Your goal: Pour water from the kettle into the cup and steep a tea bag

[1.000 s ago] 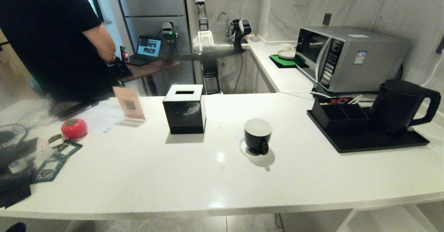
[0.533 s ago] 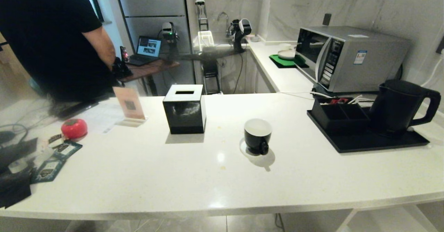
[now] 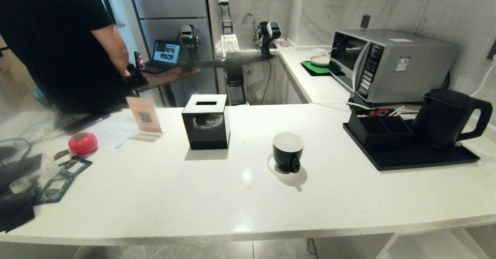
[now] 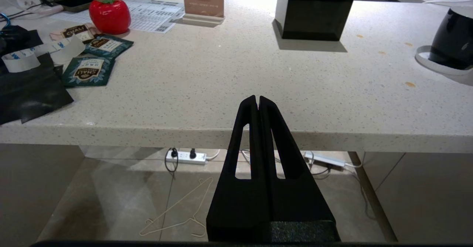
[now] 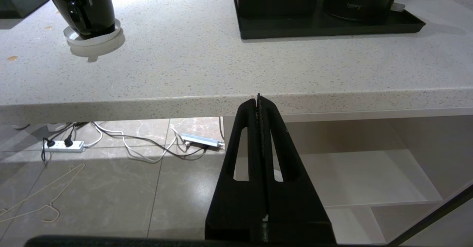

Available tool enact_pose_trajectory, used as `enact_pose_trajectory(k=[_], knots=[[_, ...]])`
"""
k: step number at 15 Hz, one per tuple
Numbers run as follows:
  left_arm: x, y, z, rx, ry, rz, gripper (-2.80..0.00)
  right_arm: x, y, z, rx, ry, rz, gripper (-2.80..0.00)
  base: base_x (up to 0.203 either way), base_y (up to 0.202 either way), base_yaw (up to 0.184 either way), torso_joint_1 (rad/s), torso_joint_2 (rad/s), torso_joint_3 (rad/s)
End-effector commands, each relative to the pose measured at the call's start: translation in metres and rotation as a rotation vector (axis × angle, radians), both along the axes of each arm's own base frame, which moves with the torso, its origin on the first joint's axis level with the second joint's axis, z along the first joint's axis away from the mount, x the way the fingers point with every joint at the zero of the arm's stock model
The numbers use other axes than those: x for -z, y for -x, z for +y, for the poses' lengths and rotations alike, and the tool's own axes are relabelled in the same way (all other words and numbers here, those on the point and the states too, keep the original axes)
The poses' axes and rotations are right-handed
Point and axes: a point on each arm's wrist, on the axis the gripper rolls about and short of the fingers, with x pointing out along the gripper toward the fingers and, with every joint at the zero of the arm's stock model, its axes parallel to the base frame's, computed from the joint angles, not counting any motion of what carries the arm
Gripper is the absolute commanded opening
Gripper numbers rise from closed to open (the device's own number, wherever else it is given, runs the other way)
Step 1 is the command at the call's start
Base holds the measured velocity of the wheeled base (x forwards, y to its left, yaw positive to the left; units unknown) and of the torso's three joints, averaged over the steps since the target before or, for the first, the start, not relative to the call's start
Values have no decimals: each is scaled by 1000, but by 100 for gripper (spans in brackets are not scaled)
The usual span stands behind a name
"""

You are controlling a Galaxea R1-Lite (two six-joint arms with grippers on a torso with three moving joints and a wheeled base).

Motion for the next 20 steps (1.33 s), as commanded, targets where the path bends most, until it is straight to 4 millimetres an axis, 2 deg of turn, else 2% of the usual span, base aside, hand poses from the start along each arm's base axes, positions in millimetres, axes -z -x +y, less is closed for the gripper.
enact_pose_trajectory(k=[1,7,20], knots=[[0,0,0,-1,1,0,-280,0,0,0,0,0,2,-280,0,0,0,0,0,0],[0,0,0,8,-62,1,-280,0,0,0,0,0,2,-280,0,0,0,0,0,0],[0,0,0,13,-56,2,-280,0,0,0,0,0,1,-280,0,0,0,0,0,0]])
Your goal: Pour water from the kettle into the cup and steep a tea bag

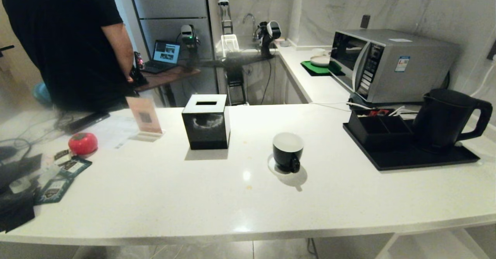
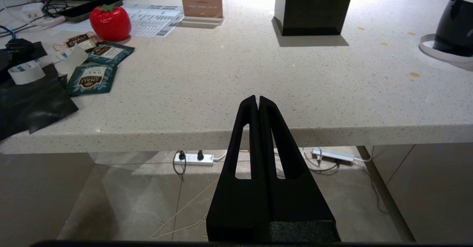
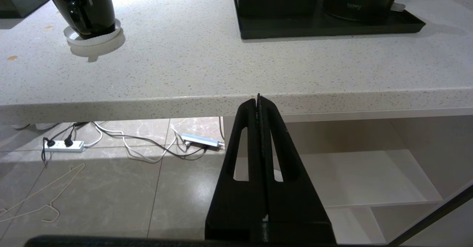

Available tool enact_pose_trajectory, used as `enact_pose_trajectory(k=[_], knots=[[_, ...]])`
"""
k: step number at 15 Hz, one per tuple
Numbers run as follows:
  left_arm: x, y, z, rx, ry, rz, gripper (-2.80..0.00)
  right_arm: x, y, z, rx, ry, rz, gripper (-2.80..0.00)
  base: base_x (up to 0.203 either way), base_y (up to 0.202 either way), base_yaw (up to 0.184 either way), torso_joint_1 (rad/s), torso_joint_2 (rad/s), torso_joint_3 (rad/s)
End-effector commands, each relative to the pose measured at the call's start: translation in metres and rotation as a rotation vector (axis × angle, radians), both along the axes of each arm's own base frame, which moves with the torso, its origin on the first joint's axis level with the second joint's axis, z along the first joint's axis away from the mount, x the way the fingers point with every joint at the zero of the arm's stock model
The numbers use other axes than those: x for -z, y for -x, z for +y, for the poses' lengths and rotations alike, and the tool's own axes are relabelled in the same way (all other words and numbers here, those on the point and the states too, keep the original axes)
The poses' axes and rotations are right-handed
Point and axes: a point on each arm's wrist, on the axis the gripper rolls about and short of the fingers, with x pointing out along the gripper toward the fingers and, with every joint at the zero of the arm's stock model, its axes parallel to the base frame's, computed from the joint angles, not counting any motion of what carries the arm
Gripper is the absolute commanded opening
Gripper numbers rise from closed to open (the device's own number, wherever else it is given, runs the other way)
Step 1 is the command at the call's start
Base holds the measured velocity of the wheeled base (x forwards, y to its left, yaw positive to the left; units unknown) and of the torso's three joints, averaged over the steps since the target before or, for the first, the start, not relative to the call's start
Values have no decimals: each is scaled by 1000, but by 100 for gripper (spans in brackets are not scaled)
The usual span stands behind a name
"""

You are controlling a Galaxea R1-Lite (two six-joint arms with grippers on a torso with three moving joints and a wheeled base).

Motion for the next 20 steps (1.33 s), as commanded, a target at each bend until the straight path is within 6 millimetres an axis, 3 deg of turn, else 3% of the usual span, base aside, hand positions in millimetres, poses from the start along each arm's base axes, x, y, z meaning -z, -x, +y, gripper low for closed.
enact_pose_trajectory(k=[1,20], knots=[[0,0,0,-1,0,1,-280,0,0,0,0,0,2,-280,0,0,0,0,0,0],[0,0,0,-1,0,1,-280,0,0,0,-1,-3,2,-280,0,0,0,0,0,0]])
